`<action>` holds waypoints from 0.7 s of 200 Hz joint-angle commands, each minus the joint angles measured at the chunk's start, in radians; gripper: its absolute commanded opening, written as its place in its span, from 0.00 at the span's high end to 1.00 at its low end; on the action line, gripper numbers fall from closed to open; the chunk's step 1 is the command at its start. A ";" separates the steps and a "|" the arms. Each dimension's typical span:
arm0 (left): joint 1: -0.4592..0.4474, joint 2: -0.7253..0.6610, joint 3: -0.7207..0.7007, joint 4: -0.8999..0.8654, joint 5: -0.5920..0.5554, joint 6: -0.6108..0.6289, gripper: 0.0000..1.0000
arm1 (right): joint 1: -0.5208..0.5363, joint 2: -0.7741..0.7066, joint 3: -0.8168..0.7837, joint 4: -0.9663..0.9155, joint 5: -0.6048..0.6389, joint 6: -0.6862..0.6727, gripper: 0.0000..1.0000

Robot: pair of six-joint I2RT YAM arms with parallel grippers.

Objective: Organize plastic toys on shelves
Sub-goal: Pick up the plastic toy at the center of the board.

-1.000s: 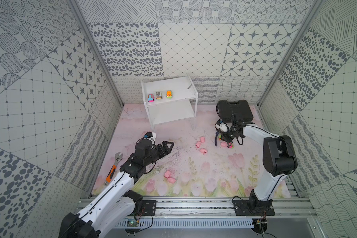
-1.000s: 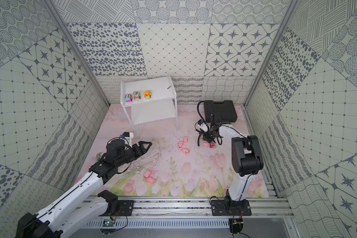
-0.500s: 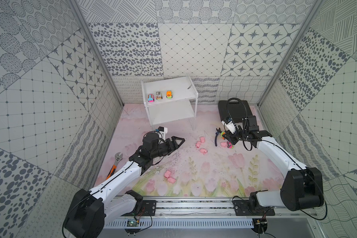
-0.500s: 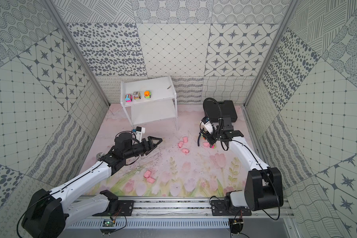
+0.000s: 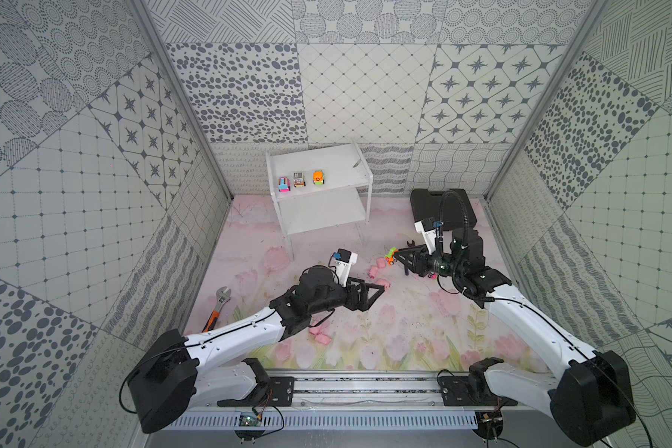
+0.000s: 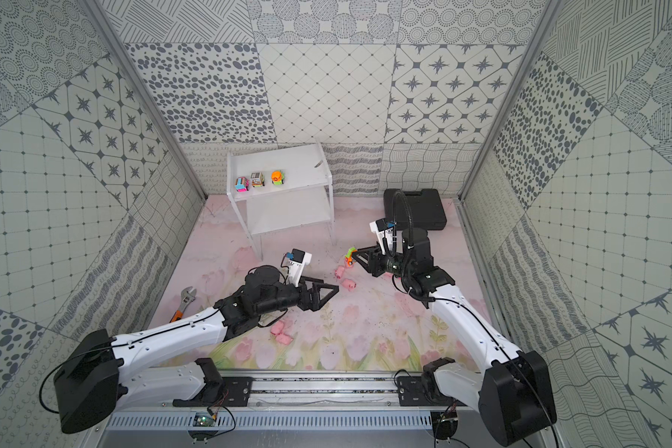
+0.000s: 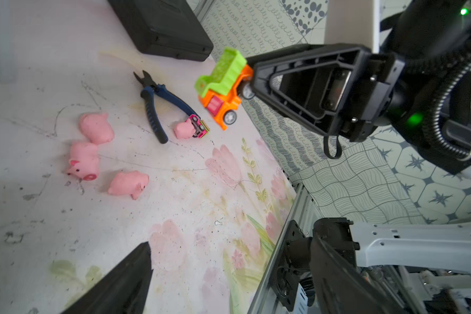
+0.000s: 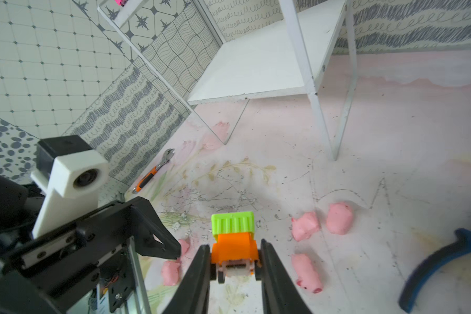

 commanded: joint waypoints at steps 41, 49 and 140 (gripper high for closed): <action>-0.073 0.115 0.095 0.237 -0.271 0.645 0.03 | 0.036 -0.064 -0.015 0.209 -0.032 0.304 0.70; -0.074 0.126 0.109 0.241 -0.282 0.651 0.04 | 0.038 -0.071 -0.021 0.223 -0.037 0.325 0.70; -0.037 0.120 0.182 0.181 -0.258 0.741 0.34 | 0.054 -0.112 -0.031 0.229 -0.081 0.442 0.70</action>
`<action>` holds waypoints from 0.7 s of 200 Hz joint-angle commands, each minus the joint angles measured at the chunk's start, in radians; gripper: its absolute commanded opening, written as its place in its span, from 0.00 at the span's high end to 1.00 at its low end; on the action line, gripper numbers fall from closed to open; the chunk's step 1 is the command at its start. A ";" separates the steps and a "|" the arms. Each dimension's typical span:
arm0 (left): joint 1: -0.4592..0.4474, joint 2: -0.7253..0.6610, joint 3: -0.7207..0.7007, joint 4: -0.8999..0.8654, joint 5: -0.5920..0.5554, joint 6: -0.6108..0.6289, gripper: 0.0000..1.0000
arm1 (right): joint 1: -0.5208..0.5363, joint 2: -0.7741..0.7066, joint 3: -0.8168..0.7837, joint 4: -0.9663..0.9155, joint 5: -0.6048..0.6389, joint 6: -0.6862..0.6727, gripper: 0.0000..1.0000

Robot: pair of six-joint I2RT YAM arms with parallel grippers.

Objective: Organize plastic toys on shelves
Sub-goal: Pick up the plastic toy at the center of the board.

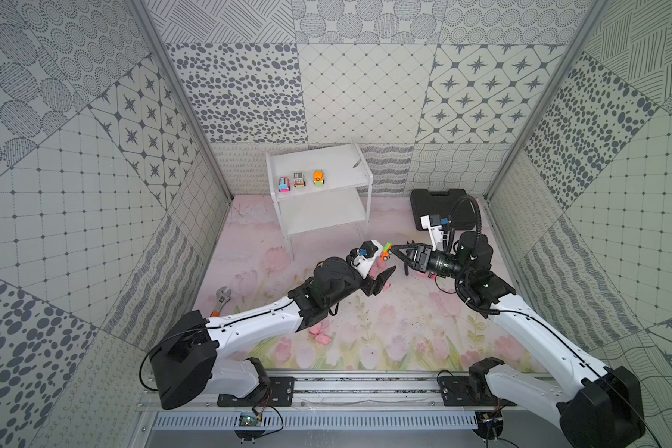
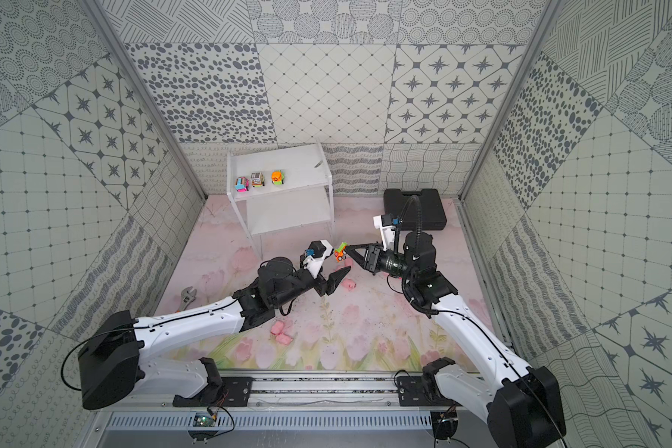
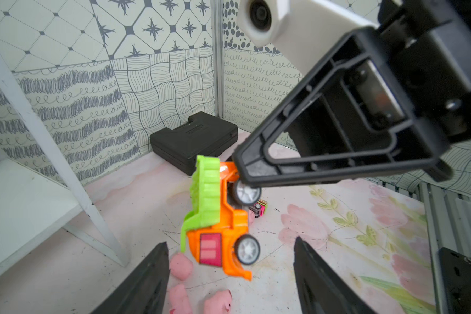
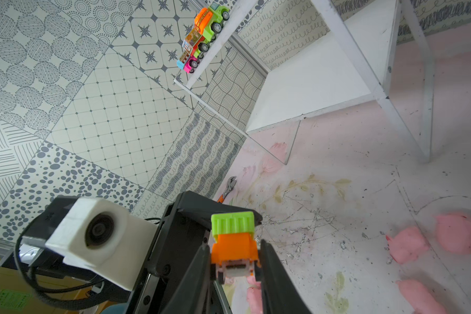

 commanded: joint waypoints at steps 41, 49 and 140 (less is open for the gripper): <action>0.019 -0.016 0.062 -0.028 0.045 0.160 0.45 | 0.023 -0.016 -0.011 0.056 -0.025 0.062 0.70; 0.019 -0.015 0.066 -0.032 0.052 0.162 0.47 | 0.023 -0.013 -0.010 0.055 -0.024 0.060 0.70; 0.034 -0.039 0.078 -0.153 0.081 0.221 0.56 | 0.023 -0.003 -0.004 0.064 -0.020 0.070 0.69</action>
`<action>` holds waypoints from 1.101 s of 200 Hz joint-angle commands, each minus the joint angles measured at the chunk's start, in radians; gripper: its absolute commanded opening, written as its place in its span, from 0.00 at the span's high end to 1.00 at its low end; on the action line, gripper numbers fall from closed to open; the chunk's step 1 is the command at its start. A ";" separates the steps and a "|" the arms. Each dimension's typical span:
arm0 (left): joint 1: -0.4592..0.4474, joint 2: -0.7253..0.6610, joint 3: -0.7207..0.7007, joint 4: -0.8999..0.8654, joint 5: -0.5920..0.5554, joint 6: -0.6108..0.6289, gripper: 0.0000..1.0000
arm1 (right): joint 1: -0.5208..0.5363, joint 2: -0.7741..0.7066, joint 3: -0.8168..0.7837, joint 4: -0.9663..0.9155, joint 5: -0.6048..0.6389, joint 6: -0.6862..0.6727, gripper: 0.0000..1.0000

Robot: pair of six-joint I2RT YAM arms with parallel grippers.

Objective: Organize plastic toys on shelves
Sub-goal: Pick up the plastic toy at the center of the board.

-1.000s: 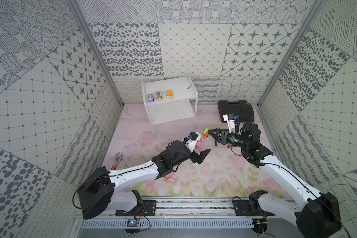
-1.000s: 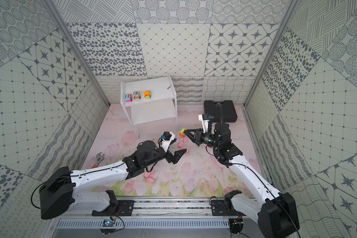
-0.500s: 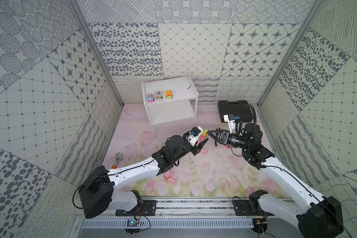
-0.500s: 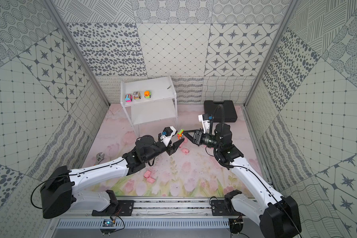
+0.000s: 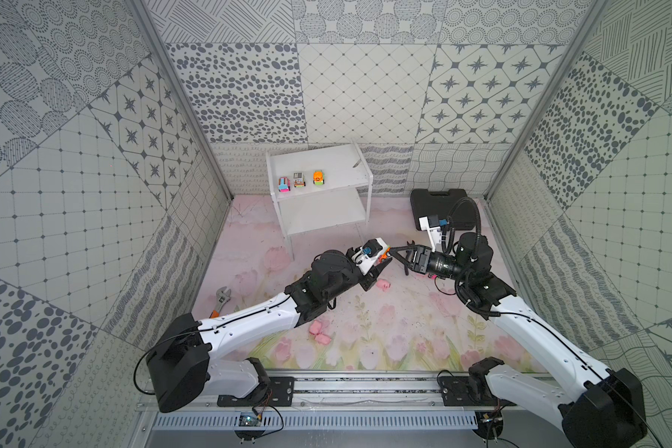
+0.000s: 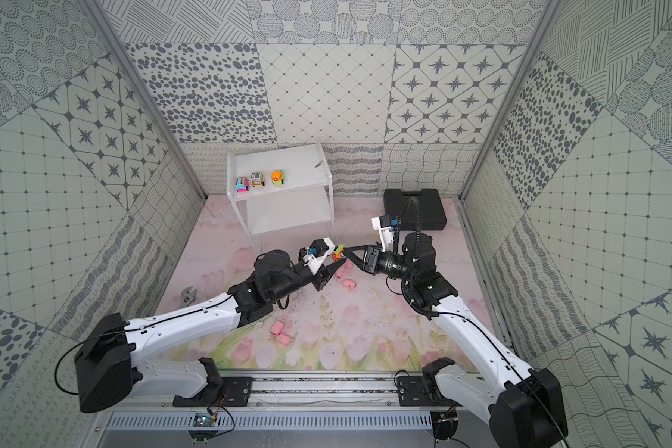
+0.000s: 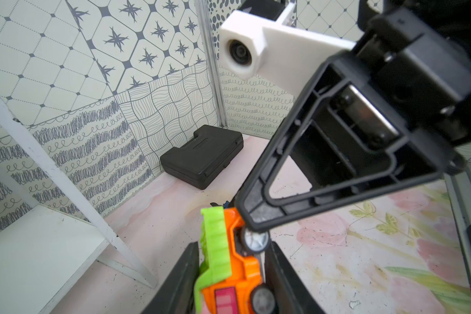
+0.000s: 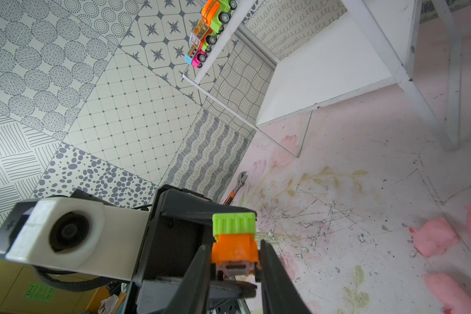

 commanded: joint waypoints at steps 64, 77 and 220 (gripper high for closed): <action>0.037 -0.027 0.051 -0.156 0.096 0.123 0.72 | 0.004 0.026 0.012 0.033 -0.014 0.005 0.67; 0.042 -0.022 0.067 -0.177 0.109 0.144 0.73 | 0.005 0.033 0.020 0.027 -0.018 0.003 0.65; 0.119 -0.003 0.282 -0.703 0.310 0.486 0.77 | -0.135 0.052 0.194 -0.318 -0.312 -0.293 0.26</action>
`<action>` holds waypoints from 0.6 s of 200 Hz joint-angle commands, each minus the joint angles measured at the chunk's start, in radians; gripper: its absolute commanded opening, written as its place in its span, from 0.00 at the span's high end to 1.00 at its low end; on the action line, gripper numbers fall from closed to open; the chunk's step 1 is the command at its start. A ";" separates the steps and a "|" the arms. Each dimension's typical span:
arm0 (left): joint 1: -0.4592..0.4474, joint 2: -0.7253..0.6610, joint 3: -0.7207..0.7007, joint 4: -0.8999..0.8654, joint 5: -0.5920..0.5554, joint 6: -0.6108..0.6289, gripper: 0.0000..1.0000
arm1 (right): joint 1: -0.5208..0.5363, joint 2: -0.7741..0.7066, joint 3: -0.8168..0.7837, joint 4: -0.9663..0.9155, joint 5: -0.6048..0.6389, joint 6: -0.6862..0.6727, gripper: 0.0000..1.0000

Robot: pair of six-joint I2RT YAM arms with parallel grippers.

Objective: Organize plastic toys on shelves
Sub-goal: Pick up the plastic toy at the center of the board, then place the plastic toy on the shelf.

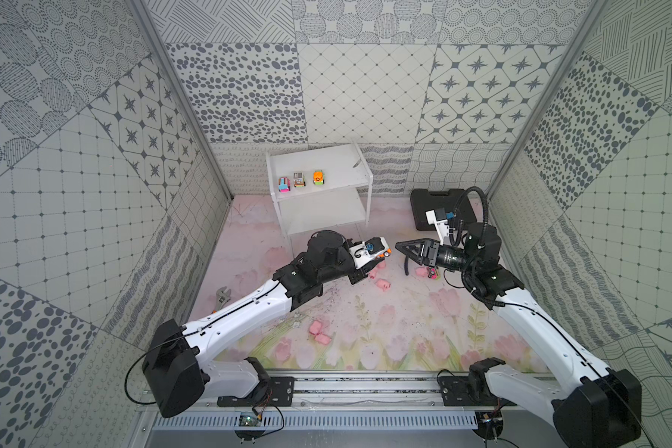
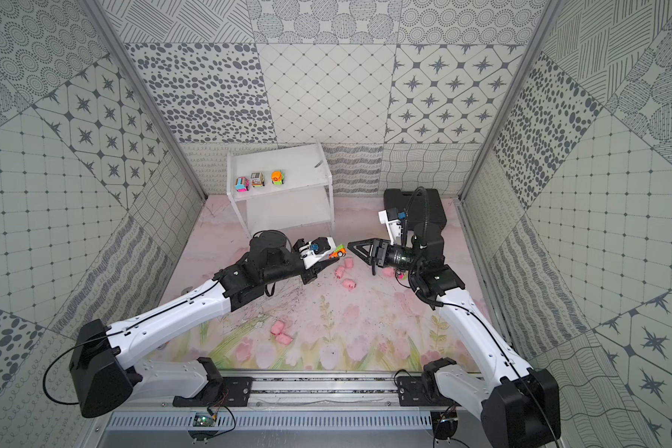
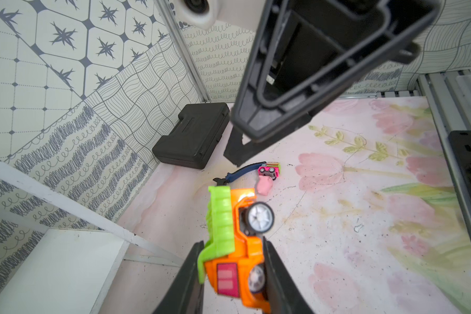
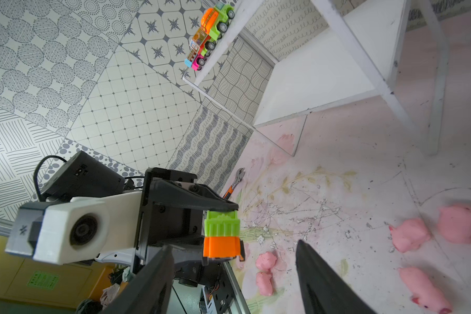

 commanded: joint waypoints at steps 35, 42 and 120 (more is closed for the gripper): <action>0.014 0.026 0.143 -0.378 0.108 0.261 0.76 | 0.017 0.041 0.112 -0.211 -0.185 -0.192 0.29; 0.014 0.030 0.150 -0.386 0.111 0.266 0.77 | 0.026 0.044 0.116 -0.214 -0.191 -0.201 0.29; 0.014 0.066 0.215 -0.456 0.147 0.317 0.77 | 0.075 0.140 0.219 -0.366 -0.162 -0.300 0.37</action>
